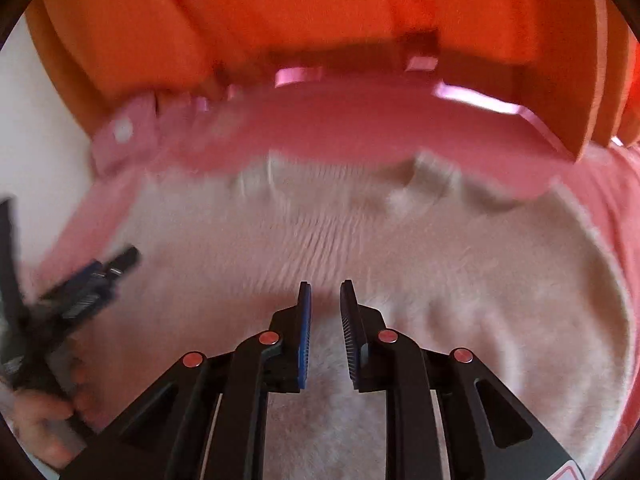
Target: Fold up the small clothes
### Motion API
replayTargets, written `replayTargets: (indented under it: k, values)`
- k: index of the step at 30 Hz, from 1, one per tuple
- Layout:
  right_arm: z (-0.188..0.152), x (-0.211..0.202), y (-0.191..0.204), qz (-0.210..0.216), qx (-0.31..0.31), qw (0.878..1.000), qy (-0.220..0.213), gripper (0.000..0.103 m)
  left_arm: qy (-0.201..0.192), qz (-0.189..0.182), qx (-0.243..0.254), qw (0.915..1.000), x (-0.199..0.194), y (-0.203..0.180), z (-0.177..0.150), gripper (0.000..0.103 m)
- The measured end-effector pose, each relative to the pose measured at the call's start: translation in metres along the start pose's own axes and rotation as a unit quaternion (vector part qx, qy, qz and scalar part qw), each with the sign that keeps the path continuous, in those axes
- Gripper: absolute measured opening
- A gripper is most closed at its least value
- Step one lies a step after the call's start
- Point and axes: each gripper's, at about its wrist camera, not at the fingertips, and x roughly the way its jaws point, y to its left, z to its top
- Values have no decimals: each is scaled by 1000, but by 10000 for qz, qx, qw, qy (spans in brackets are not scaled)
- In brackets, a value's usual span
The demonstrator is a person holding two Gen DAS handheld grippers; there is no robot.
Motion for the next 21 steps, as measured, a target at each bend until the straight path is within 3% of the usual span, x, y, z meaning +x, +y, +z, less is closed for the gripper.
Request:
replayTargets:
  k: [3,6,9,11,14,17,18,21]
  values:
    - [5,-7,13,-139,-198,9993,-282,19,114,-33,15,9999,0,1,-7,81]
    - [3,-28,16,532,1,9973,-509,20,-140,-190,-161,9996,-19,12,-7,81]
    - [-1,-32,30,635,-223,9961,-576,20,-579,-320,-890,9938,-46,49,-7,86]
    - [-5,-26,38,574,-376,9967,-434,20,-634,-389,-1411,9872,-53,77,-13,89]
    - [-9,-11,44,479,-438,9978,-145,20,-88,-647,-2261,9719,-43,115,-35,89]
    - [-11,-7,45,472,-424,9980,-79,21,409,-828,-2675,9591,-27,126,-50,89]
    - [-11,-7,44,481,-417,9979,-78,21,519,-856,-2677,9583,-23,123,-54,89]
    - [-11,-7,42,556,-331,9979,-62,23,540,-784,-2389,9664,-20,113,-55,89]
